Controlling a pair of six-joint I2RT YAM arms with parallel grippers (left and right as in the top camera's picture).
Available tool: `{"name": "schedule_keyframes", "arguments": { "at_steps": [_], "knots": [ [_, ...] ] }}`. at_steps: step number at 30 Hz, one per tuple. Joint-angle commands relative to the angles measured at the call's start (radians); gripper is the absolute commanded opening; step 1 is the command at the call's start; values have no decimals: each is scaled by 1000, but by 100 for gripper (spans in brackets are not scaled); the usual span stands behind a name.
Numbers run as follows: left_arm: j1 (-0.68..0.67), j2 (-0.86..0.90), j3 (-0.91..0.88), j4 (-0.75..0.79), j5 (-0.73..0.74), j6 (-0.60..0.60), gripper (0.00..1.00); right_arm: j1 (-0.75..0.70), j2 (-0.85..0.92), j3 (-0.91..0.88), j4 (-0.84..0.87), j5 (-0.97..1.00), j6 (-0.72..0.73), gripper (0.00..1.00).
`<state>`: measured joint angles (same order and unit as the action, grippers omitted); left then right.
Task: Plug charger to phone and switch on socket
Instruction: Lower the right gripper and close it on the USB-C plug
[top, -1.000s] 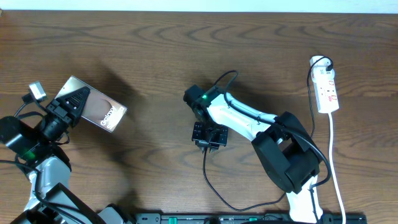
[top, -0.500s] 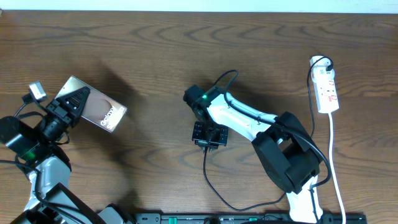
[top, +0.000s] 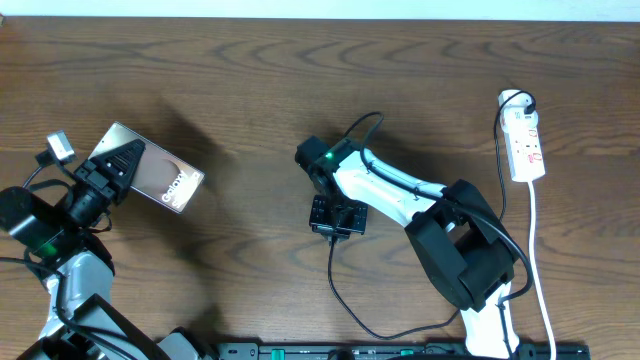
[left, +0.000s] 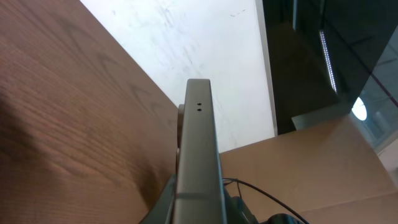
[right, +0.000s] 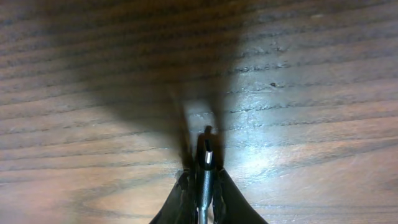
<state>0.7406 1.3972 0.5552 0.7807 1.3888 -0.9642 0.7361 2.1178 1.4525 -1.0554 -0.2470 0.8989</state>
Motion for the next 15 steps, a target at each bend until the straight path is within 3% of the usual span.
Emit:
{"name": "schedule_keyframes", "arguments": {
  "at_steps": [1, 15],
  "knots": [
    [4, -5, 24, 5, 25, 6, 7, 0, 14, -2, 15, 55, 6, 6],
    [4, -5, 24, 5, 25, 6, 7, 1, 14, -2, 5, 53, 6, 1]
  ]
}}
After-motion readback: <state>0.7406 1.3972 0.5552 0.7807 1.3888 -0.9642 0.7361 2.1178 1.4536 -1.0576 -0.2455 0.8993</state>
